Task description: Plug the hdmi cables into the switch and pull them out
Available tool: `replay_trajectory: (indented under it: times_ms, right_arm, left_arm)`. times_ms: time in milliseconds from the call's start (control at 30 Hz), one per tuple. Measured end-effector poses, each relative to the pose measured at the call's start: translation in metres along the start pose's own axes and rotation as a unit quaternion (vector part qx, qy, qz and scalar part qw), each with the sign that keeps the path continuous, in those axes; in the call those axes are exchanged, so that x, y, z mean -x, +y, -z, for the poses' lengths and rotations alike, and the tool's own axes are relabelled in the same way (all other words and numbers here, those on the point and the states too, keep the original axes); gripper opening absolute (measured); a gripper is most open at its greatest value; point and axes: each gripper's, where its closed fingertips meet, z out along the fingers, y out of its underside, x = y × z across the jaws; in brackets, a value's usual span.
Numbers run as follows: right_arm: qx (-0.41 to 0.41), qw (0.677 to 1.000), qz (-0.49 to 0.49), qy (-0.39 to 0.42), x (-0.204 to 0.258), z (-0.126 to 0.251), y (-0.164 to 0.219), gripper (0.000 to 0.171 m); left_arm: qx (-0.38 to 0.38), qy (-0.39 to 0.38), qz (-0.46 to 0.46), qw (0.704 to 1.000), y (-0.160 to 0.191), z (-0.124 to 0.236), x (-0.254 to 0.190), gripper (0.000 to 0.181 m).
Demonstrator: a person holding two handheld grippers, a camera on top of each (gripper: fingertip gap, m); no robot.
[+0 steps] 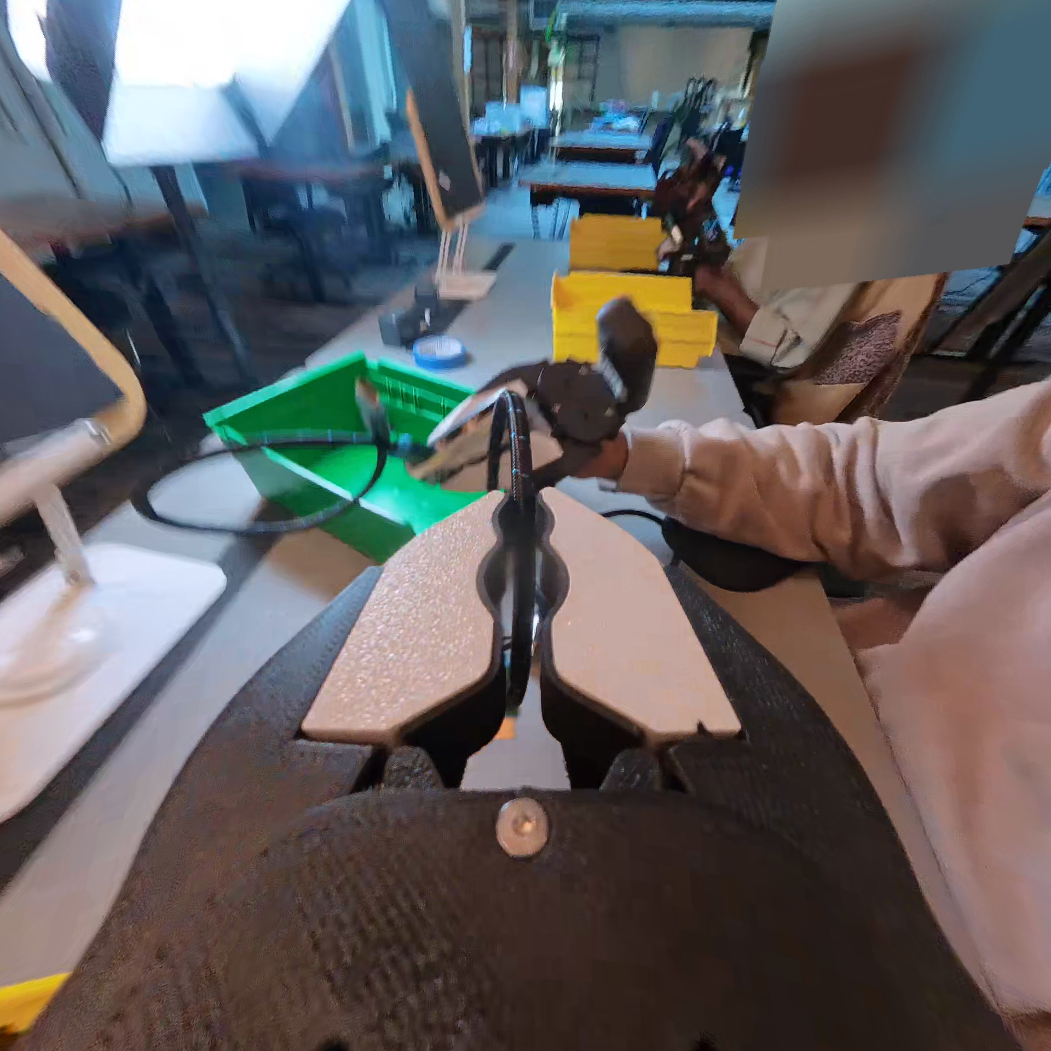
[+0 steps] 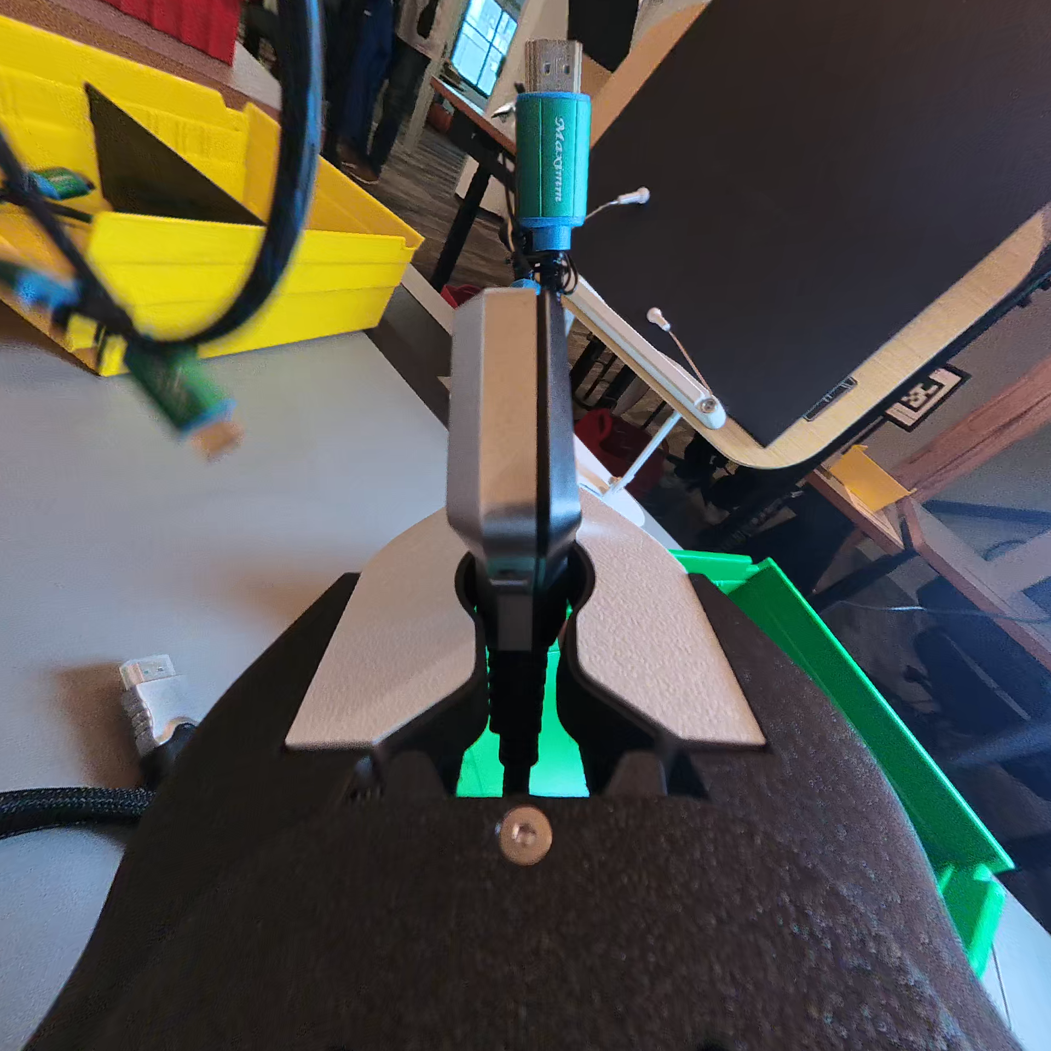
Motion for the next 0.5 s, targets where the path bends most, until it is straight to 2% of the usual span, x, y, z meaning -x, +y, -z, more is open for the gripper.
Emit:
replay_trajectory:
  times_ms: [133, 233, 300, 400, 433, 500]
  right_arm:
    - [0.002, 1.000, -0.018, 0.011, -0.009, 0.002, 0.005, 0.024]
    - [-0.001, 1.000, -0.015, 0.013, -0.012, 0.004, 0.005, 0.024]
    - [-0.002, 1.000, -0.011, 0.014, -0.013, 0.005, 0.004, 0.024]
    - [-0.003, 1.000, -0.011, 0.014, -0.012, 0.004, 0.004, 0.024]
    - [-0.003, 1.000, -0.010, 0.013, -0.012, 0.004, 0.004, 0.024]
    - [-0.002, 1.000, -0.009, 0.014, -0.011, 0.004, 0.005, 0.024]
  left_arm:
    - [0.108, 0.005, 0.126, 0.986, 0.079, -0.048, 0.034, 0.007]
    - [0.189, -0.048, 0.135, 0.971, 0.126, -0.057, 0.058, 0.008]
    - [0.211, -0.072, 0.109, 0.969, 0.132, -0.053, 0.065, 0.010]
    - [0.250, -0.184, 0.017, 0.950, 0.127, -0.032, 0.092, 0.019]
    - [0.254, -0.200, -0.016, 0.946, 0.121, -0.028, 0.093, 0.022]
    - [0.247, -0.179, -0.056, 0.951, 0.108, -0.032, 0.078, 0.028]
